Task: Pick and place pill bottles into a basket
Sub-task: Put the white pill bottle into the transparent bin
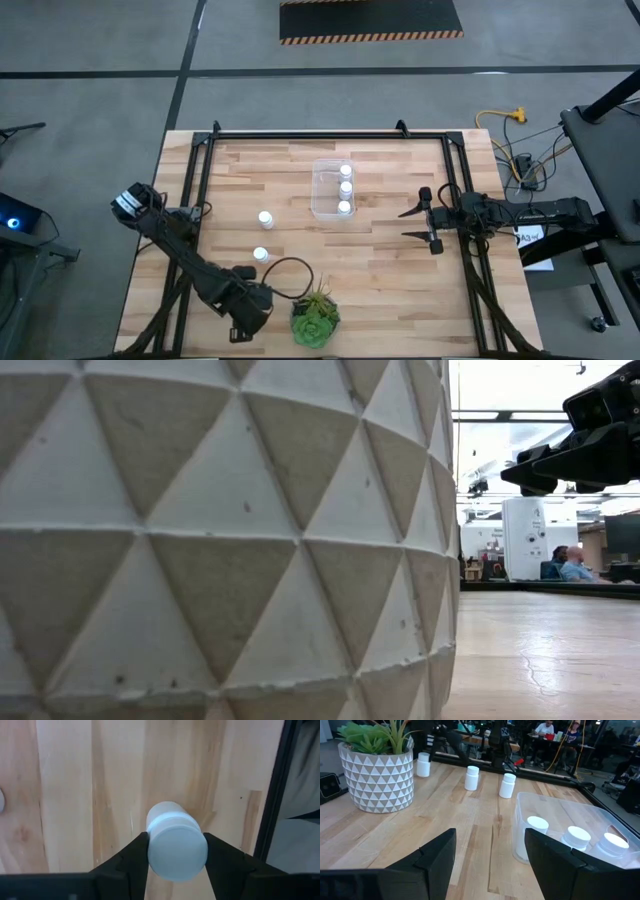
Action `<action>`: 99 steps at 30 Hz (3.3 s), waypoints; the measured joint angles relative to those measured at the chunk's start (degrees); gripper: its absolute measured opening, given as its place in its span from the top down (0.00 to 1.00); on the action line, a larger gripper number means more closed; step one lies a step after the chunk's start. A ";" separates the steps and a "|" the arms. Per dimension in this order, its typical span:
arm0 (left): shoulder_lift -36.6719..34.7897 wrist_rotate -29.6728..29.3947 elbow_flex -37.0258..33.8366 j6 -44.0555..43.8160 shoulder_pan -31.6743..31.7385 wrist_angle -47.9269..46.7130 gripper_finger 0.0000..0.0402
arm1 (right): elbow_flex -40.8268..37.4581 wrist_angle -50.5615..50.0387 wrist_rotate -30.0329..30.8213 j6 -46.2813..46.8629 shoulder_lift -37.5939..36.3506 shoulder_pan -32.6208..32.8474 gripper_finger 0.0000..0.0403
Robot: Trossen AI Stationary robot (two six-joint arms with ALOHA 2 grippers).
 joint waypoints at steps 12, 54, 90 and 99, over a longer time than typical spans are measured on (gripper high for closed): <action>-0.02 -0.22 7.63 4.58 2.96 -11.71 0.63 | 0.00 0.00 0.00 0.00 0.00 0.00 0.44; -0.43 -7.82 24.37 42.72 39.38 -19.15 0.63 | 0.00 0.00 0.00 -0.02 0.00 0.02 0.44; 18.52 -6.83 41.36 55.78 49.84 -18.90 0.63 | 0.00 0.02 0.00 0.00 0.01 0.00 0.44; 21.11 -7.21 41.04 57.27 49.95 -18.71 0.63 | 0.00 0.02 0.00 0.00 0.00 0.00 0.44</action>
